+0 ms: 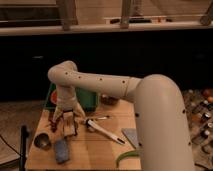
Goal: Place eraser in paper cup
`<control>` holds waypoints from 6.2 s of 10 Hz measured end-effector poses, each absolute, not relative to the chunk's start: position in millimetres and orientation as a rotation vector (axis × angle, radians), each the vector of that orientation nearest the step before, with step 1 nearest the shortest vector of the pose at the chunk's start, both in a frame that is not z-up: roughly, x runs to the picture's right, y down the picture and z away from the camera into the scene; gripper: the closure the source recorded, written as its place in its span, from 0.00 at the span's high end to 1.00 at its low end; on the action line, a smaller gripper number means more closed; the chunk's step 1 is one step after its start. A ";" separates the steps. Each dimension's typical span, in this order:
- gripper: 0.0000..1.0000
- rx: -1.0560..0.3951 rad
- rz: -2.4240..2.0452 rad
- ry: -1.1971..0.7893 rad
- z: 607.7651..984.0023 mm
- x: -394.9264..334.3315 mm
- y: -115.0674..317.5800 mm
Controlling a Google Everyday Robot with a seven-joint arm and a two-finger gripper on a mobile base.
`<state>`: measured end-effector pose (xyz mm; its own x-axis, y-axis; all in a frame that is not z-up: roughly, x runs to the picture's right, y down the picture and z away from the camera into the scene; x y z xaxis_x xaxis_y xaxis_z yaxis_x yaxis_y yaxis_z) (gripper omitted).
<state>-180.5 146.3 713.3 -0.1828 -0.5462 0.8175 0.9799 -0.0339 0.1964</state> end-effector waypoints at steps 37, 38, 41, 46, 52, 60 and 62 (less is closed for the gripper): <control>0.80 -0.614 -1.579 -0.869 707.2 -179.2 129.6; 0.80 -0.614 -1.579 -0.869 707.2 -179.2 129.6; 0.80 -0.614 -1.579 -0.869 707.2 -179.1 129.6; 0.80 -0.615 -1.578 -0.870 707.7 -179.1 130.1; 0.80 -0.615 -1.578 -0.870 707.9 -178.7 130.2; 0.80 -0.615 -1.578 -0.870 707.8 -178.8 130.1; 0.80 -0.615 -1.579 -0.870 707.7 -179.2 130.2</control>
<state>-179.2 130.2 707.7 -0.1894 -0.5874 0.7868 0.9789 -0.0507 0.1978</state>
